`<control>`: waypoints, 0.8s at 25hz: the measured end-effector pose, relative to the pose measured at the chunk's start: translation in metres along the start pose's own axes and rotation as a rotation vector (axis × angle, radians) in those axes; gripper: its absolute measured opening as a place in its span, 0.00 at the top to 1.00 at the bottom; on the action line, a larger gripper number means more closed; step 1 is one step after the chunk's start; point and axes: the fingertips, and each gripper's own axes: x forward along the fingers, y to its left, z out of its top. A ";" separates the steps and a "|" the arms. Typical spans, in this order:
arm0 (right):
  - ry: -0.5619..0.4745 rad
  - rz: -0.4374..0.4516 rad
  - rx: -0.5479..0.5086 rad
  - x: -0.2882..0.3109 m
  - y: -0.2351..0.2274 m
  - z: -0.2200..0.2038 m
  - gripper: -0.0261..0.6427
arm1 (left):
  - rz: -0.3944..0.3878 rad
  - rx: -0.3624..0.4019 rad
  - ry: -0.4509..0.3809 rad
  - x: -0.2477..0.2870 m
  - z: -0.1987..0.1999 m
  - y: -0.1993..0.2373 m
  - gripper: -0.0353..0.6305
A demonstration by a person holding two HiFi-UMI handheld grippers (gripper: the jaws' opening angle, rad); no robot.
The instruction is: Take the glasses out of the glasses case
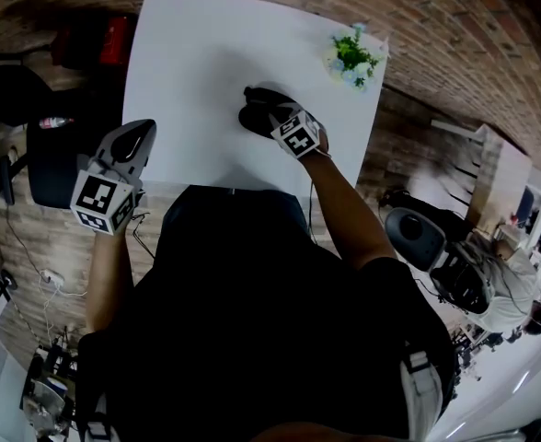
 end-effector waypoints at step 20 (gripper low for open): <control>0.068 -0.026 -0.106 0.029 -0.009 -0.005 0.86 | 0.006 -0.042 0.018 -0.005 -0.019 0.003 0.93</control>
